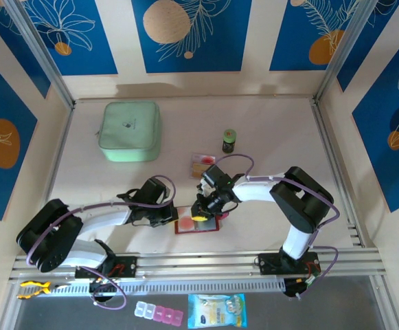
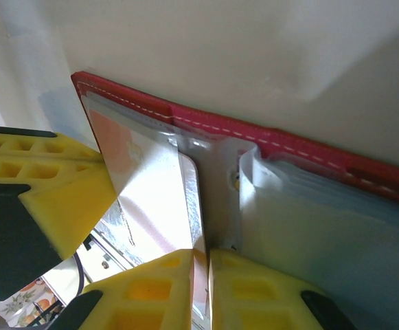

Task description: Take the credit cards out of the card holder

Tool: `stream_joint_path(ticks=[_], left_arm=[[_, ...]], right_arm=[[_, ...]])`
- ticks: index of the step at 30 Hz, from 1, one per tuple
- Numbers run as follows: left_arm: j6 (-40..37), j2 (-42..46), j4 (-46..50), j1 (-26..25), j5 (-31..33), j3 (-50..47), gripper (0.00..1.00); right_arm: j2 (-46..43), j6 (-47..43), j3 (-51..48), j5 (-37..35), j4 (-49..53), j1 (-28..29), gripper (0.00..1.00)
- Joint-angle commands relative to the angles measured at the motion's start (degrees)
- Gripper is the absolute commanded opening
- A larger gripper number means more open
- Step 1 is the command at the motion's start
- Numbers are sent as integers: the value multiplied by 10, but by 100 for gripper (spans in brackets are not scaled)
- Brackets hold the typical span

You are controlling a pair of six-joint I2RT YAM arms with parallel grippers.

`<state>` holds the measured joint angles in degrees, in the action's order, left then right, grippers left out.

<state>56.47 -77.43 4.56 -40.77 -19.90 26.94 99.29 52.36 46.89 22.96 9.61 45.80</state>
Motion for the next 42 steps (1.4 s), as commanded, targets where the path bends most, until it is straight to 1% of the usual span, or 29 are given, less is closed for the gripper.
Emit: stream_joint_path(ticks=[1,6,14,22,28,33,36,39,42], left_arm=[[-13,-12,25,4,3,2,7],[-8,7,22,4,4,1,7],[-5,54,49,4,18,14,9],[4,25,14,3,-4,18,8],[-14,47,82,4,48,30,7],[-16,63,99,4,61,31,8],[-13,60,77,4,49,30,8],[-7,39,36,3,17,29,8],[-5,10,12,0,-5,33,8]], right_arm=[[5,-3,8,18,-5,6,13],[-5,-2,2,14,-8,6,9],[-9,-4,0,11,-4,5,6],[-12,-4,-1,10,-2,6,4],[-25,-6,-4,-2,7,5,2],[-32,-7,-5,-4,12,5,1],[-39,-7,-6,-8,16,5,1],[-44,-7,-5,-11,20,5,1],[-43,-8,0,-10,23,5,7]])
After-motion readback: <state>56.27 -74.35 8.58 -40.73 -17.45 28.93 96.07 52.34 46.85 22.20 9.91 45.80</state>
